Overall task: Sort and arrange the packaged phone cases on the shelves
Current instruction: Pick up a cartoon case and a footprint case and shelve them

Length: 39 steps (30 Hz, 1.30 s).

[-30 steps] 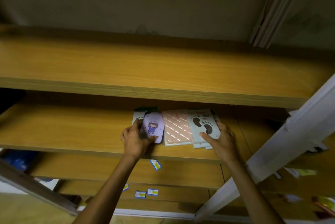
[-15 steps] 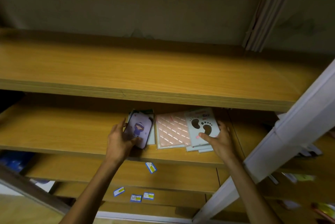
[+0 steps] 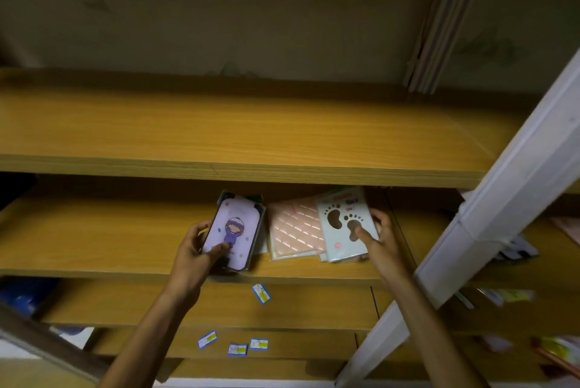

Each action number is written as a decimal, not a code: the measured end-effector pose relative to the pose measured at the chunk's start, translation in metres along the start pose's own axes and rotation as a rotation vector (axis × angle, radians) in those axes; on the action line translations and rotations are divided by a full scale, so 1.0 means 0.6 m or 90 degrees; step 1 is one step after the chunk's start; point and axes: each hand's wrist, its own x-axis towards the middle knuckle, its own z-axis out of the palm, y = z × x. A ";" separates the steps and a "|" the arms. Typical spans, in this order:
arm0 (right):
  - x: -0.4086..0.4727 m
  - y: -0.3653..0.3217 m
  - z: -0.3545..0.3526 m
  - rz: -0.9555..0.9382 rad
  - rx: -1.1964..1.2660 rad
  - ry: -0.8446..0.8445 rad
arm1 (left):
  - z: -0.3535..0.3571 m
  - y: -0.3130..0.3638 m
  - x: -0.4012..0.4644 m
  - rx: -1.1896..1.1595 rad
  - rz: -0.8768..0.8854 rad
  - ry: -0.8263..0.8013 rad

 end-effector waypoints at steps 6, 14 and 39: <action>-0.070 -0.029 -0.004 -0.046 0.016 0.022 | 0.014 0.009 -0.020 -0.043 -0.005 -0.065; -0.219 -0.042 -0.043 -0.082 0.017 0.116 | 0.050 0.004 -0.058 -0.031 0.011 -0.239; -0.479 0.043 -0.526 -0.091 0.122 0.477 | 0.566 -0.064 -0.318 0.045 0.043 -0.526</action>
